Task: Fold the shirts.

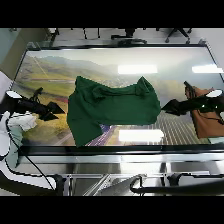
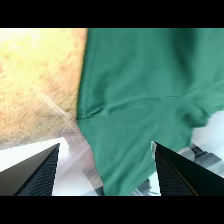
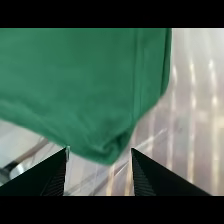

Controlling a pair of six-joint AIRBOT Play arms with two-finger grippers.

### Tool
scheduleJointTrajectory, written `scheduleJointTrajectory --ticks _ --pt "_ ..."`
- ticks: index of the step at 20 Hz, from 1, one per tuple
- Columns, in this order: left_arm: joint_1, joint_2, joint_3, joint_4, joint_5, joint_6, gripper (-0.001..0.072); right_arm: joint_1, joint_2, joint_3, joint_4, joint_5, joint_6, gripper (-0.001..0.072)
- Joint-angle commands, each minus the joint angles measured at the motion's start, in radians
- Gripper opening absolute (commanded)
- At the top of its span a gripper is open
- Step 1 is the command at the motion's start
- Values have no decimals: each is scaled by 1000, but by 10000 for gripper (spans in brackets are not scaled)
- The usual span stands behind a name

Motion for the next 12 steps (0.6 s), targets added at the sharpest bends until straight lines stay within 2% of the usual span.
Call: scheduleJointTrajectory --ticks 1,5,8,9,11,12 --pt "-46 5 -109 -40 130 18 641 22 1 -82 5 -29 -25 467" --pt "-153 -18 -120 -41 236 25 640 76 -8 -98 5 -85 -34 467" --pt "-191 -46 -119 -42 266 21 637 93 -26 -98 4 -81 -34 467" --pt "-192 -51 -119 -44 265 21 465 93 -31 -98 1 -81 -34 467" --pt "-191 -50 -117 -45 266 22 36 92 -43 -98 0 -82 -34 467" --pt "-190 -50 -106 -45 259 23 21 93 -55 -98 1 -82 -34 467"
